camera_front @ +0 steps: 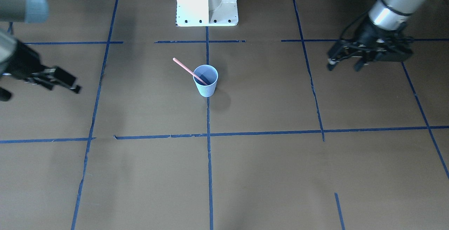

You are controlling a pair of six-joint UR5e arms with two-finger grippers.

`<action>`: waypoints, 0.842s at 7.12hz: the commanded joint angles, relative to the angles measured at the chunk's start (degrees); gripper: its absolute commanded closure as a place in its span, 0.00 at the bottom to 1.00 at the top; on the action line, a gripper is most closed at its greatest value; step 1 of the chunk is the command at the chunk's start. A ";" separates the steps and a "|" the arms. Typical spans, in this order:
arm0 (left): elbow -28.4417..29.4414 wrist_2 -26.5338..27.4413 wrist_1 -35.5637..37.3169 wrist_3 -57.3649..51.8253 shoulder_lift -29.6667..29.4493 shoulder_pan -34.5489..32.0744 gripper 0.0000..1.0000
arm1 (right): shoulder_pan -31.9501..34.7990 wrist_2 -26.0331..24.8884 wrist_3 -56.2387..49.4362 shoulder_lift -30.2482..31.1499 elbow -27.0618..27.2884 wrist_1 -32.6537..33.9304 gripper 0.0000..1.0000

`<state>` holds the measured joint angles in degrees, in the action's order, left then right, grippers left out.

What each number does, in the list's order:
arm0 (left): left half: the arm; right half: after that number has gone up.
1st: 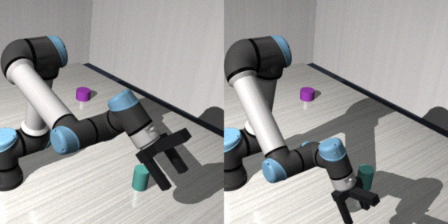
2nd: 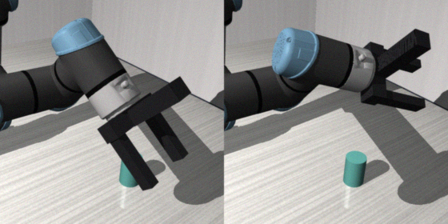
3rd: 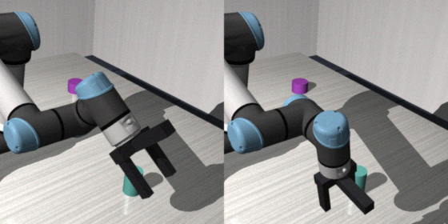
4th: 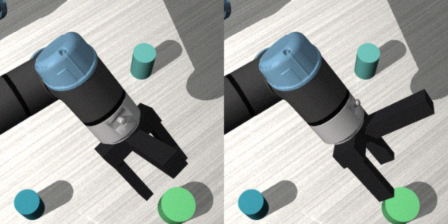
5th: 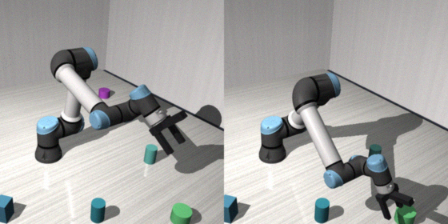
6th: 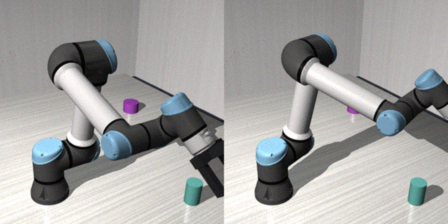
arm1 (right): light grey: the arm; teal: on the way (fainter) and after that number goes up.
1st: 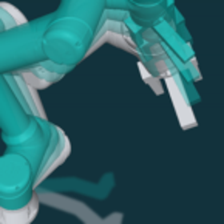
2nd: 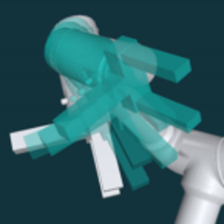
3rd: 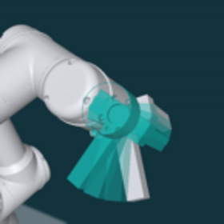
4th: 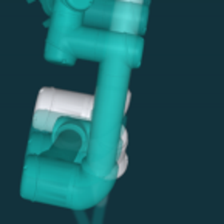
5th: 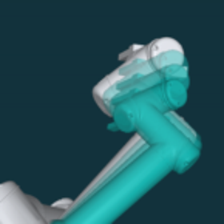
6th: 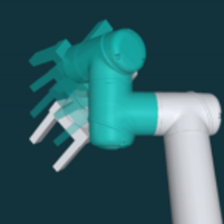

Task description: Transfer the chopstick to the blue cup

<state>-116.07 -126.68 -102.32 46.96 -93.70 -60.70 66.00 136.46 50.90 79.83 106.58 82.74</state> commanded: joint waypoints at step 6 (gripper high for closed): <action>16.73 -6.46 17.85 -62.78 5.11 -30.53 0.00 | 29.96 -4.20 -69.71 14.82 -5.67 19.84 0.00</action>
<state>-102.65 -131.80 -84.71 -14.17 -88.39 -90.43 93.90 131.87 -16.29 93.91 102.54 102.20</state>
